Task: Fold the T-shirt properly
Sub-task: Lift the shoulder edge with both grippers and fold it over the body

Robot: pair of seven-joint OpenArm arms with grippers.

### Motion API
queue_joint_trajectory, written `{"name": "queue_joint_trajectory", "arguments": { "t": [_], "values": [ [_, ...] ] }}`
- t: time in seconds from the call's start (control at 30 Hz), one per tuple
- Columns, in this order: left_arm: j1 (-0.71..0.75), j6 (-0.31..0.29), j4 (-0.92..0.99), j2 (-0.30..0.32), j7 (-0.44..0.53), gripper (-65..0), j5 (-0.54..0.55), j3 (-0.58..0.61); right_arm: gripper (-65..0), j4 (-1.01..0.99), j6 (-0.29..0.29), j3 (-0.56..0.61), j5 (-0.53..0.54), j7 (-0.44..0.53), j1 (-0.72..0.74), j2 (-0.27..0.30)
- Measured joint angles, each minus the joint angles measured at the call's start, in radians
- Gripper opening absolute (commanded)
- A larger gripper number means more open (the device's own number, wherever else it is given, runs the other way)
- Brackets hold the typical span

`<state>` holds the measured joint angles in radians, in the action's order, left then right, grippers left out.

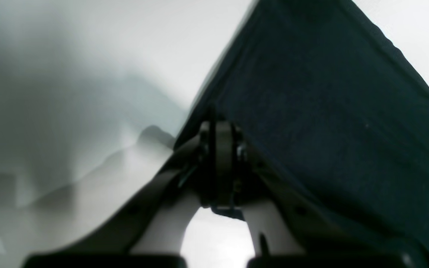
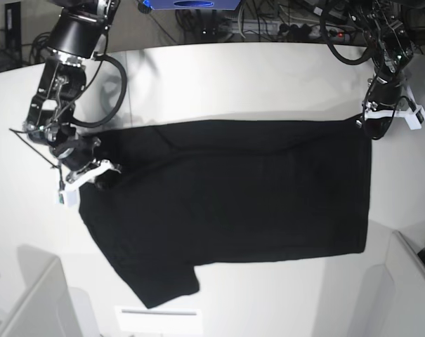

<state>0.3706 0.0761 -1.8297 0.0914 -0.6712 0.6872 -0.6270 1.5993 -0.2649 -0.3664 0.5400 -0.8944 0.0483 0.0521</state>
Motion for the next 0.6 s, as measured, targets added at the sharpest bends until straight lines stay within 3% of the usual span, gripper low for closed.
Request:
{"name": "queue_joint_trajectory", "arguments": {
  "t": [0.23,0.6],
  "values": [
    [-0.035,0.003,0.001,0.003,-0.003,-65.0,-0.001,0.000,-65.0,-0.050,0.003,0.078,0.000,0.003,0.033,0.023],
    [-0.086,0.004,0.032,0.006,-0.071,-65.0,-0.003,-0.007,-65.0,-0.111,0.003,0.083,0.001,0.006,0.097,0.027]
  ]
}}
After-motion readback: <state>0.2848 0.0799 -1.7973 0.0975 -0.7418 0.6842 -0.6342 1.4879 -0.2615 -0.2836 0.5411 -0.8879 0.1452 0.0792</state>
